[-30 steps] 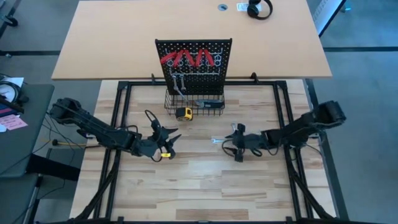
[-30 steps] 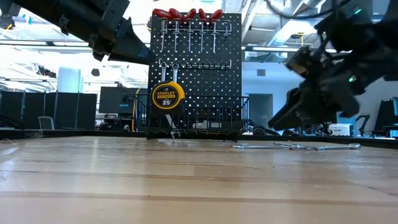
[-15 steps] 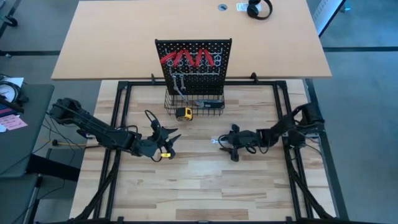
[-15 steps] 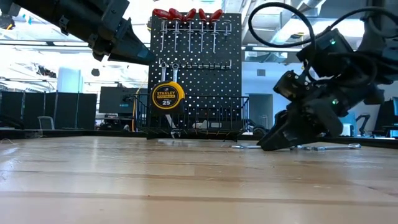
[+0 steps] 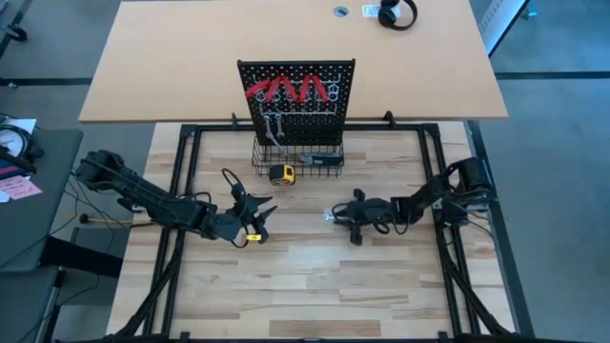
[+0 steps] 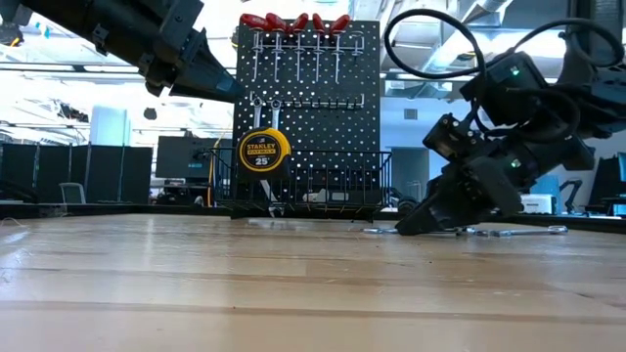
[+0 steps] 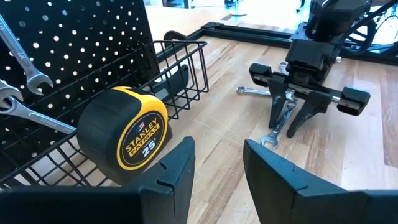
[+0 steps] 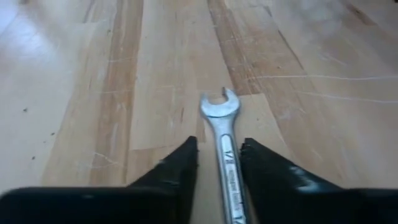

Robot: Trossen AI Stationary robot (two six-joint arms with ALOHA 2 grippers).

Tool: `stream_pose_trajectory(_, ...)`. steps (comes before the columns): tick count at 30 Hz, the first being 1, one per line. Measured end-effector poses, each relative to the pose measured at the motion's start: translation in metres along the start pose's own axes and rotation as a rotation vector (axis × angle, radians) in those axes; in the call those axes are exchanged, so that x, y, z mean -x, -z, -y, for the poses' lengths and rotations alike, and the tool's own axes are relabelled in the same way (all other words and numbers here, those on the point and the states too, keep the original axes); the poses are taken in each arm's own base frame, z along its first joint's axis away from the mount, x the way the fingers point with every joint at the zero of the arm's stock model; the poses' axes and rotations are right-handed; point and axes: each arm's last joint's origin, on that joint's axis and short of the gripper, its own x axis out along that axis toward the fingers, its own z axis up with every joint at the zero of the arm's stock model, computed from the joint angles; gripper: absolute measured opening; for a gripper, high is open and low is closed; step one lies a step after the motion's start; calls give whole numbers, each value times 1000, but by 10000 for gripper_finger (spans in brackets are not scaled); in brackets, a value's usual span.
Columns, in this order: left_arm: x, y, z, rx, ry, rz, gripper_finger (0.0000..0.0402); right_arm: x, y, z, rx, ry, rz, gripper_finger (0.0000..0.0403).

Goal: Hang tools onto peg board
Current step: Hang the wrench into the pegboard

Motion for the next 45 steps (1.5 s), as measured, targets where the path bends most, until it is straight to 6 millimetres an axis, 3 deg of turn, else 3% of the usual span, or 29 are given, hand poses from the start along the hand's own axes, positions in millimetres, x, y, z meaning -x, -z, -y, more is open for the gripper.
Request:
stream_pose_trajectory(5, 0, 0, 0, -2, 12, -3, 127, -2, -4, -1, -22, -11, 12, 45)
stream_pose_trajectory(9, 0, -1, 1, -14, 33, -4, 127, -16, -31, -16, 1, -261, 59, 8)
stream_pose_trajectory(12, 0, 0, 1, -18, 32, -4, 127, -26, -55, -29, 53, -383, 81, 6)
stream_pose_trajectory(15, 0, 0, 1, -21, 32, -5, 127, -32, -76, -41, 103, -396, 110, 18)
stream_pose_trajectory(20, 2, 1, 4, -26, 82, -18, 127, -30, -89, -48, 91, -404, 41, 55)
stream_pose_trajectory(25, 5, 2, 8, -33, 132, -29, 127, 1, -85, -43, 93, -418, -147, 98)
stream_pose_trajectory(30, 6, 2, 8, -33, 133, -31, 127, 32, -77, -46, 162, -465, 157, 110)
stream_pose_trajectory(33, 6, 2, 8, -31, 133, -31, 127, 45, -64, -41, 125, -422, 245, 111)
stream_pose_trajectory(40, 5, 2, 8, -26, 133, -26, 127, 45, -45, -35, -27, -381, 185, 118)
stream_pose_trajectory(45, 5, 1, 8, -33, 130, -23, 127, 34, -38, -34, -32, -369, 173, 172)
